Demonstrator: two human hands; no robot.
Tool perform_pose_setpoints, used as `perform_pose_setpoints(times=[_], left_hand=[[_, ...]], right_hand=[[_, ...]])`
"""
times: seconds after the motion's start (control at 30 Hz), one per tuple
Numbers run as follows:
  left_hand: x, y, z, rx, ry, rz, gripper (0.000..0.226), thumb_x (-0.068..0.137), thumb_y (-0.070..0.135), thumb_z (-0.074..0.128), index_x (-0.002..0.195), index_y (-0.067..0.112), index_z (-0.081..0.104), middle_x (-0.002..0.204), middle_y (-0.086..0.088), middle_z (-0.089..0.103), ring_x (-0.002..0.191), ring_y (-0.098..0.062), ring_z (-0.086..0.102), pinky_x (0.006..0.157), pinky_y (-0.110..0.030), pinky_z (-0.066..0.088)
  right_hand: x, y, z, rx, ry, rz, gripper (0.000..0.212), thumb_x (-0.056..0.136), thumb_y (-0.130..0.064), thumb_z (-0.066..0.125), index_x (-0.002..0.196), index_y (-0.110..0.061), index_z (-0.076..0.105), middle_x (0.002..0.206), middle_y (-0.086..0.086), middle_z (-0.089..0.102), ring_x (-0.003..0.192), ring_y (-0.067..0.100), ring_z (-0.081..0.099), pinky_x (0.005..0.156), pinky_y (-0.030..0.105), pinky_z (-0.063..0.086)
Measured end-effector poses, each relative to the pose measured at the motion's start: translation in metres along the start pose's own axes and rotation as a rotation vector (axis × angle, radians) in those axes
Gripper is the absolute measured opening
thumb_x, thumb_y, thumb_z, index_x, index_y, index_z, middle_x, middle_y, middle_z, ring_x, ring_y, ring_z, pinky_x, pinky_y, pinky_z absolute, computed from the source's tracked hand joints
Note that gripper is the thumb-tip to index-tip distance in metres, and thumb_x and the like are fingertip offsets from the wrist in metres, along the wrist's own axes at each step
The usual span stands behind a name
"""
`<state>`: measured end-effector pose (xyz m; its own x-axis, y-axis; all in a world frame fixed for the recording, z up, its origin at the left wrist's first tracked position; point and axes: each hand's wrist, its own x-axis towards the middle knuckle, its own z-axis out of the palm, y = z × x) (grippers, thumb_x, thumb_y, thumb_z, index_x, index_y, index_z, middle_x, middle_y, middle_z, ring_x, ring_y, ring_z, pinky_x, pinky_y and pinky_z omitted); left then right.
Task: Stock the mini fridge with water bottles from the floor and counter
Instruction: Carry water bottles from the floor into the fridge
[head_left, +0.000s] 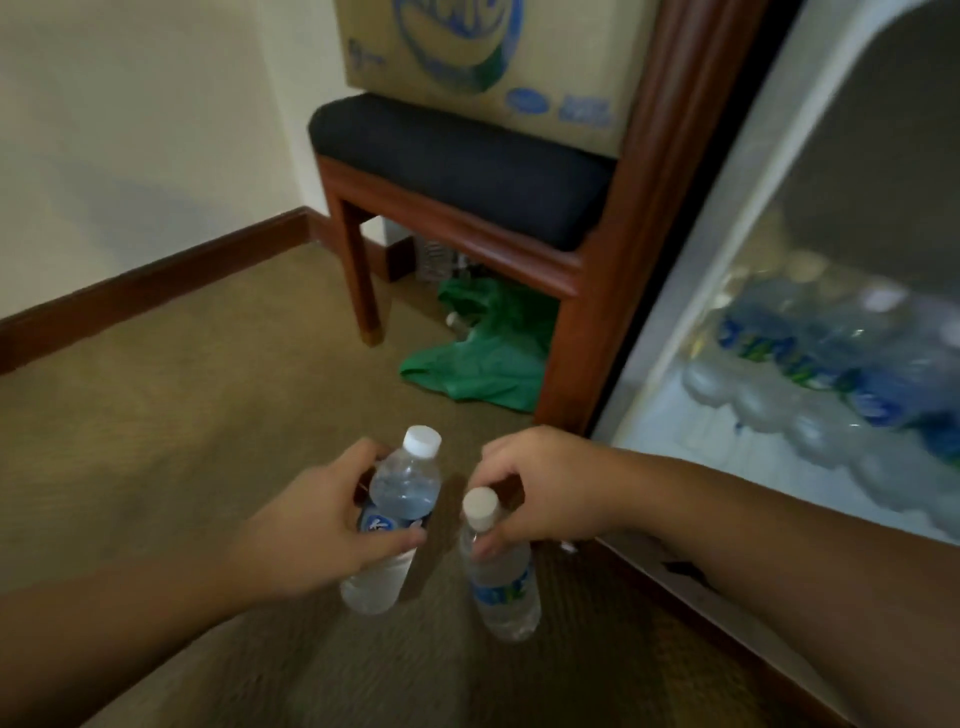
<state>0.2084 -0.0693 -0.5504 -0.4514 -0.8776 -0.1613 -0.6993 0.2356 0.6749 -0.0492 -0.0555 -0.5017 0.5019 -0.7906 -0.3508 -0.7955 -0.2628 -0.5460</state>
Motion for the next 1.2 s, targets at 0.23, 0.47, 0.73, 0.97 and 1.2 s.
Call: perform_pose_setpoints(times=[0.23, 0.47, 0.73, 0.97, 1.2], left_hand=[[-0.009, 0.092, -0.003, -0.138, 0.121, 0.197, 0.053, 0.069, 0.044, 0.09, 0.11, 0.042, 0.055, 0.102, 0.024, 0.071, 0.093, 0.003, 0.069, 0.071, -0.012, 0.053], [0.007, 0.17, 0.026, -0.262, 0.086, 0.361, 0.065, 0.065, 0.045, 0.087, 0.121, 0.045, 0.053, 0.111, 0.032, 0.067, 0.101, 0.009, 0.065, 0.076, -0.008, 0.053], [0.035, 0.234, 0.097, -0.359, -0.018, 0.469, 0.066, 0.065, 0.051, 0.087, 0.119, 0.058, 0.049, 0.115, 0.037, 0.062, 0.107, 0.015, 0.059, 0.077, -0.004, 0.05], [0.058, 0.278, 0.154, -0.433, -0.087, 0.479, 0.063, 0.068, 0.045, 0.09, 0.12, 0.044, 0.054, 0.106, 0.029, 0.067, 0.101, 0.019, 0.059, 0.077, 0.0, 0.046], [0.081, 0.306, 0.201, -0.508, -0.093, 0.455, 0.066, 0.066, 0.041, 0.093, 0.12, 0.04, 0.054, 0.104, 0.025, 0.067, 0.094, 0.012, 0.063, 0.081, -0.013, 0.052]], right_hand=[[-0.097, -0.006, -0.069, 0.213, 0.229, 0.09, 0.027, 0.073, -0.038, 0.091, 0.096, -0.035, 0.077, 0.098, -0.015, 0.067, 0.092, 0.0, 0.066, 0.083, 0.028, 0.055], [-0.197, 0.014, -0.084, 0.272, 0.607, 0.294, 0.023, 0.073, -0.042, 0.09, 0.089, -0.032, 0.076, 0.094, -0.008, 0.072, 0.089, 0.006, 0.068, 0.089, 0.042, 0.056], [-0.275, 0.056, -0.047, 0.199, 1.089, 0.681, 0.018, 0.078, -0.037, 0.086, 0.079, -0.025, 0.072, 0.081, -0.004, 0.071, 0.08, 0.01, 0.067, 0.074, 0.037, 0.054], [-0.303, 0.087, -0.02, 0.14, 1.29, 1.05, 0.02, 0.087, -0.03, 0.076, 0.077, -0.018, 0.064, 0.073, -0.001, 0.06, 0.067, 0.016, 0.057, 0.055, 0.028, 0.037], [-0.31, 0.119, -0.034, 0.106, 1.49, 1.25, 0.026, 0.09, -0.032, 0.072, 0.098, -0.007, 0.071, 0.1, 0.014, 0.069, 0.093, 0.033, 0.066, 0.075, 0.033, 0.051]])
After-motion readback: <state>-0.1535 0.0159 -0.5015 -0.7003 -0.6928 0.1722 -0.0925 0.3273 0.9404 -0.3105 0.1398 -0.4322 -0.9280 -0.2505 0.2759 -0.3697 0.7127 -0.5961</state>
